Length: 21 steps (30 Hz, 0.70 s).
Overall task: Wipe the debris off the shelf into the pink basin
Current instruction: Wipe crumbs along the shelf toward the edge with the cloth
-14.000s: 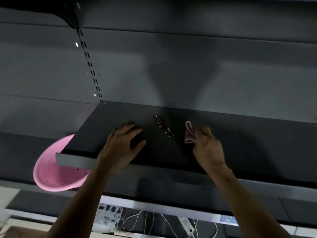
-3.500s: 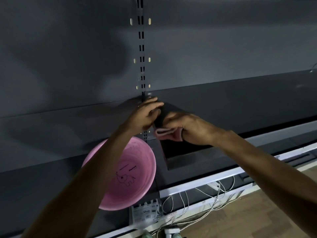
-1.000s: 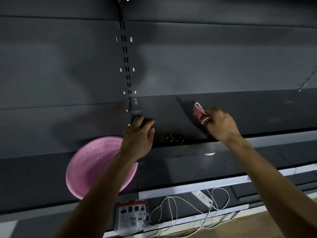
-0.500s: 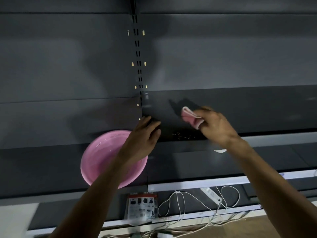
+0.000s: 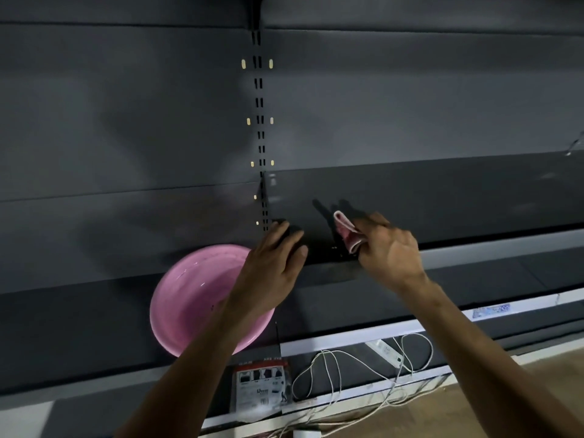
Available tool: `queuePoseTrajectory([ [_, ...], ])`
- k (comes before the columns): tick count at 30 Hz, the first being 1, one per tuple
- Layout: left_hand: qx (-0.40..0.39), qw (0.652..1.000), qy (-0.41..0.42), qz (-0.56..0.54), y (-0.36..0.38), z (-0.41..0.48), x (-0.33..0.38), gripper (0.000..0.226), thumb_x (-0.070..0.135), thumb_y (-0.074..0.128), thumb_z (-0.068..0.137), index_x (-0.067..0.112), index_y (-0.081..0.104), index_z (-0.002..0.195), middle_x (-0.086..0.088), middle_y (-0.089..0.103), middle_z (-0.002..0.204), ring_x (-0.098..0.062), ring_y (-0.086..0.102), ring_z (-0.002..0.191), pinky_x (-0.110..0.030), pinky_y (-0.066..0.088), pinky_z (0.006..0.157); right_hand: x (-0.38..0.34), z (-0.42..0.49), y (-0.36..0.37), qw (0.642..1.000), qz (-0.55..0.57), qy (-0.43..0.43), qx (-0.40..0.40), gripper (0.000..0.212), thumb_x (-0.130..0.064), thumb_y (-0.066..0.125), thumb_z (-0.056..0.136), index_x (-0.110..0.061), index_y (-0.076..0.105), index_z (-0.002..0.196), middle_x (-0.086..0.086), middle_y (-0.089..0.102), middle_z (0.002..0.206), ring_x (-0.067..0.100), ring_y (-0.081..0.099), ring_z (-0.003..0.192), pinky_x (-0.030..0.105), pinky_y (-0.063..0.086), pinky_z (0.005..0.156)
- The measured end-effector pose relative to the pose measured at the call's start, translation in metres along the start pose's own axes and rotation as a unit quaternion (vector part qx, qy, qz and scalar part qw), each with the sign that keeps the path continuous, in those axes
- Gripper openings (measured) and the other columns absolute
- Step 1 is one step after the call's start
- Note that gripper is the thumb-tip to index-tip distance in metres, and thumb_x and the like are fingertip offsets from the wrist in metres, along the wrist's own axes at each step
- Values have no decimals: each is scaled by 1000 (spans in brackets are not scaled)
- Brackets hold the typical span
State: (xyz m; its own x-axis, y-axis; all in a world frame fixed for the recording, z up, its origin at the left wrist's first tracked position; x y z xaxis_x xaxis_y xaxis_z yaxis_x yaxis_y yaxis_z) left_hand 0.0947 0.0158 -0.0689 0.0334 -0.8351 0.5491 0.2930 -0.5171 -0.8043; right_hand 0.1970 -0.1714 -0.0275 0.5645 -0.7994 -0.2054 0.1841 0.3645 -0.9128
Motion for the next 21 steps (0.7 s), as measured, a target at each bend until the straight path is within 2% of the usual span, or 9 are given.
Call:
queuePoseTrajectory([
  [2, -13, 1000, 8, 5, -3, -2, -6, 67, 59, 21, 95, 21, 46, 144, -1, 30, 158, -15, 21, 147, -37, 24, 118, -16, 0, 2, 1000, 6, -1, -12, 52, -57, 30, 86, -31, 68, 110, 0, 64, 109, 39, 67, 82, 39, 52, 67],
  [6, -21, 999, 38, -5, -8, -4, -12, 63, 55, 27, 96, 18, 45, 144, -3, 29, 158, -17, 20, 148, -36, 21, 119, -36, -1, 4, 1000, 13, 14, -22, 31, -44, 50, 91, -28, 67, 111, 1, 63, 111, 39, 66, 85, 40, 52, 70],
  [10, -37, 997, 73, 4, -17, -3, -17, 61, 55, 27, 98, 19, 43, 145, -3, 28, 158, -17, 17, 148, -34, 21, 117, -43, 4, 0, 997, 34, 32, -54, 28, -47, 52, 93, -25, 66, 105, 1, 62, 106, 37, 65, 88, 38, 52, 74],
  [13, -37, 996, 86, 14, -27, -4, -23, 70, 61, 21, 93, 19, 43, 145, -5, 29, 158, -18, 15, 149, -34, 19, 116, -42, 14, -14, 998, 39, 40, -16, 34, -49, 47, 93, -23, 67, 104, 4, 60, 102, 37, 65, 84, 39, 53, 72],
  [17, -58, 995, 71, 38, -42, -3, -35, 79, 66, 12, 86, 24, 38, 148, -4, 24, 160, -19, 12, 149, -39, 19, 115, -51, 17, -20, 999, 4, 22, -35, 36, -46, 45, 91, -34, 60, 122, 3, 59, 107, 37, 65, 84, 39, 53, 71],
  [21, -83, 994, 55, 44, -56, -7, -49, 68, 58, 20, 92, 26, 32, 151, -2, 18, 161, -16, 5, 149, -37, 14, 116, -65, 16, -16, 999, -39, -5, -5, 25, -45, 48, 96, -38, 58, 118, 3, 63, 101, 35, 65, 83, 36, 49, 64],
])
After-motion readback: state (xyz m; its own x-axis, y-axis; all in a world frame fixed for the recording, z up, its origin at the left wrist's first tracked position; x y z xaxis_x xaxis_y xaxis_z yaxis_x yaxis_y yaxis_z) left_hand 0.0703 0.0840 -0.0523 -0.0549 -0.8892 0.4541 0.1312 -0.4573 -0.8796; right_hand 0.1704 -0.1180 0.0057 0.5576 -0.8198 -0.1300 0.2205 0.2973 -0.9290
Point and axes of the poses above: each hand's wrist, its own z-axis towards the middle knuckle, its own y-axis out of the palm, x = y × z, the point moved 2 cm from there along z, towards the middle knuckle
